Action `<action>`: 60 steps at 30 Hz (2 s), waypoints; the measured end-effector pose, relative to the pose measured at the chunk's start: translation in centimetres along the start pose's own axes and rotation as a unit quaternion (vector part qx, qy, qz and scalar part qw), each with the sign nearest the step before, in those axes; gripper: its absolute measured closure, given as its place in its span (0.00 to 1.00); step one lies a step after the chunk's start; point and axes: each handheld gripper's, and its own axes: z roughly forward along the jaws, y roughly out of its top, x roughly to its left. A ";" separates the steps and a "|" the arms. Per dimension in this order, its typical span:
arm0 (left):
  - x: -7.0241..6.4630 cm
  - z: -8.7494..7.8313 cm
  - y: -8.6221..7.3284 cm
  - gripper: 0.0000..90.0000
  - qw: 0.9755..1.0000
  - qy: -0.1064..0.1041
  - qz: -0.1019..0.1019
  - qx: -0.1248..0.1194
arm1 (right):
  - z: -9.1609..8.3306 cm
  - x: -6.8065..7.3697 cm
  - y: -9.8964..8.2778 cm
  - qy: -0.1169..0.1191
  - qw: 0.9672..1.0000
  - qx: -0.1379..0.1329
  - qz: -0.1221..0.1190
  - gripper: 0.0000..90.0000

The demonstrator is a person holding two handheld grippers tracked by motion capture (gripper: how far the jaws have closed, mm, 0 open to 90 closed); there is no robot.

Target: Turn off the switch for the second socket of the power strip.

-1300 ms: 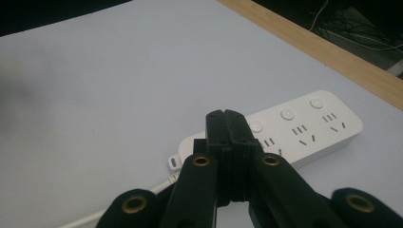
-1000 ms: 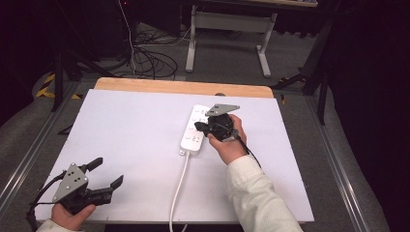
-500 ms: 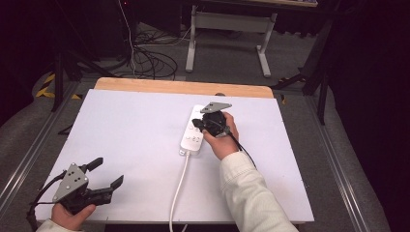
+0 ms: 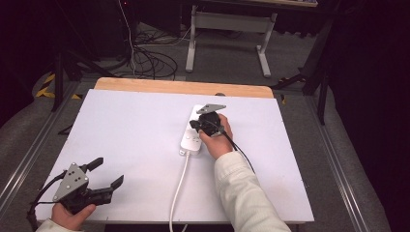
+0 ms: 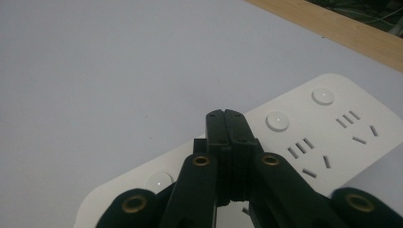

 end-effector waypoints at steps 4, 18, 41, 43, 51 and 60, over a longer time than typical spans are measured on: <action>-0.1 0.0 0.0 0.16 1.000 -0.001 -0.002 -0.001 | 0.4 0.0 -0.2 -0.002 1.000 -0.001 0.001 1.00; -0.1 0.0 0.0 0.16 1.000 -0.002 -0.002 -0.002 | 1.0 0.1 -0.4 -0.005 1.000 -0.002 0.006 1.00; -0.1 0.0 0.0 0.16 1.000 -0.001 -0.001 0.000 | 1.3 0.4 -0.6 -0.020 1.000 0.011 -0.010 1.00; -0.1 0.0 0.0 0.16 1.000 -0.001 0.000 0.000 | 1.3 0.4 -0.6 -0.021 1.000 0.011 -0.008 1.00; -0.1 0.0 0.0 0.16 1.000 -0.001 0.000 0.000 | 1.3 0.2 -0.7 -0.013 1.000 0.009 0.006 1.00; -0.2 0.0 0.0 0.16 1.000 -0.001 -0.001 0.000 | 1.3 0.5 -0.6 -0.022 1.000 0.016 -0.009 1.00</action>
